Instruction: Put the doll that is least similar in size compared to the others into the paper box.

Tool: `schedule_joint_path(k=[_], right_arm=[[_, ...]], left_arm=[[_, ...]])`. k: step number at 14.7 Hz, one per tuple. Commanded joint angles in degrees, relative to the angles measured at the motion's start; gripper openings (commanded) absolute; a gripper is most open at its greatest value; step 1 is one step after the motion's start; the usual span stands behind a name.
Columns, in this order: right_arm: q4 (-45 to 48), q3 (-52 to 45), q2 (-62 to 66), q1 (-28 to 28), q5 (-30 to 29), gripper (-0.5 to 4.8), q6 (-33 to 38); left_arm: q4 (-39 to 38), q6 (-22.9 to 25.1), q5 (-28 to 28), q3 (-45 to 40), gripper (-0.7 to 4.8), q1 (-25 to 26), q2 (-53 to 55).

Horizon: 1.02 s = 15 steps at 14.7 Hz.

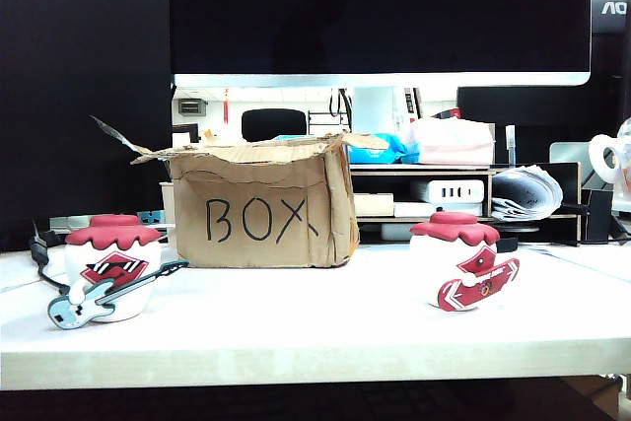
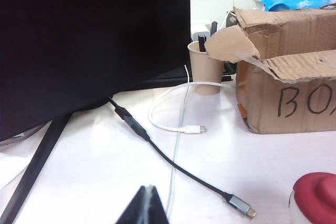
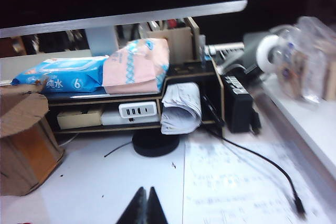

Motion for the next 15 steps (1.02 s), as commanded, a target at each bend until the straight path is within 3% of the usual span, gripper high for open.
schedule_joint_path(k=[1, 8, 15], right_arm=[[14.73, -6.84, -0.04, 2.25, 1.51, -0.01, 0.22], [10.78, -10.05, -0.26, 10.86, 17.05, -0.01, 0.2], [10.62, -10.03, -0.26, 13.75, 16.57, -0.01, 0.22]], left_arm=[[0.35, -0.02, 0.0, 0.04, -0.05, 0.13, 0.0], [0.33, -0.02, 0.02, 0.04, -0.05, 0.13, 0.0], [0.33, 0.0, 0.0, 0.04, -0.05, 0.13, 0.0]])
